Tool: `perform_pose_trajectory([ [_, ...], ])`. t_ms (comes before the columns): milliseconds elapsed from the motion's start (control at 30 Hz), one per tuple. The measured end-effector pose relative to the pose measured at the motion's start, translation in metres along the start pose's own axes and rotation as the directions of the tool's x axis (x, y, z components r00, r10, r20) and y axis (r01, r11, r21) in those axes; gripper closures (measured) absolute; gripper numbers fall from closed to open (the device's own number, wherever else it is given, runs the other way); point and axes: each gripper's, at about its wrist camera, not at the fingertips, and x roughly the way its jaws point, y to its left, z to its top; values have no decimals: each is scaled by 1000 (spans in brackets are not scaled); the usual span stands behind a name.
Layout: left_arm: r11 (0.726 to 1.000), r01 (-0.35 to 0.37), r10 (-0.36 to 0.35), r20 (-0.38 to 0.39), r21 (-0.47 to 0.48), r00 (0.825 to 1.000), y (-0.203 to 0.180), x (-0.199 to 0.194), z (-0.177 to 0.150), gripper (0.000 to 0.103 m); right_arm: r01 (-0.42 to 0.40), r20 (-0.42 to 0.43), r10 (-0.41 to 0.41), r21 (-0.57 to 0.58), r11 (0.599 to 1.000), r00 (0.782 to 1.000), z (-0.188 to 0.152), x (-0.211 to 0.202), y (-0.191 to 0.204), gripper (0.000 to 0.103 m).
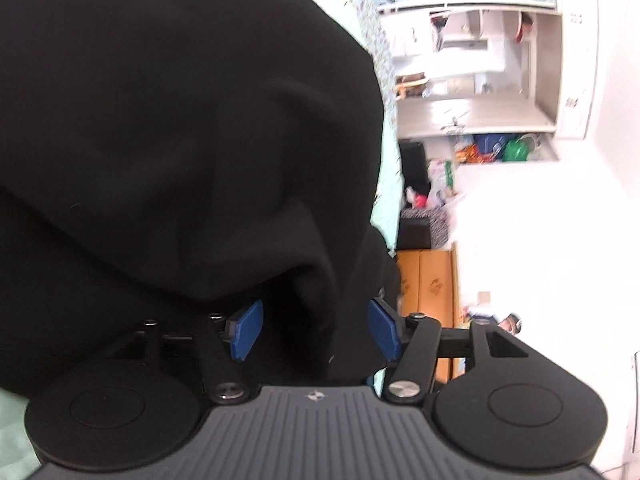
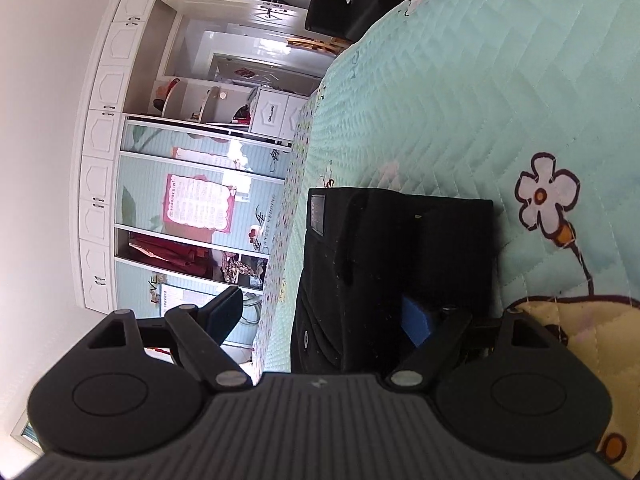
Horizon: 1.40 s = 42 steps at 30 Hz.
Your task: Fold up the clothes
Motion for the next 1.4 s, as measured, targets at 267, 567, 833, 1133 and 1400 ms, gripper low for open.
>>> perform_pose_trajectory([
  [267, 995, -88, 89, -9, 36, 996, -29, 42, 6, 81, 11, 9, -12, 36, 999, 1000, 2, -2, 1, 20],
  [567, 982, 53, -46, -42, 179, 998, -77, 32, 3, 91, -32, 28, 27, 184, 982, 999, 11, -13, -13, 20],
  [833, 973, 53, -42, -54, 226, 998, -92, 32, 0, 91, 70, -37, -67, 74, 995, 997, 24, -15, 5, 81],
  [1133, 915, 140, -124, -68, 377, 990, -107, -13, 18, 92, -85, -42, 82, -74, 994, 996, 7, -53, 60, 88],
  [1400, 899, -71, 192, -244, 433, 951, -38, 47, -40, 92, 168, -13, -168, 62, 984, 986, -1, -83, -16, 91],
])
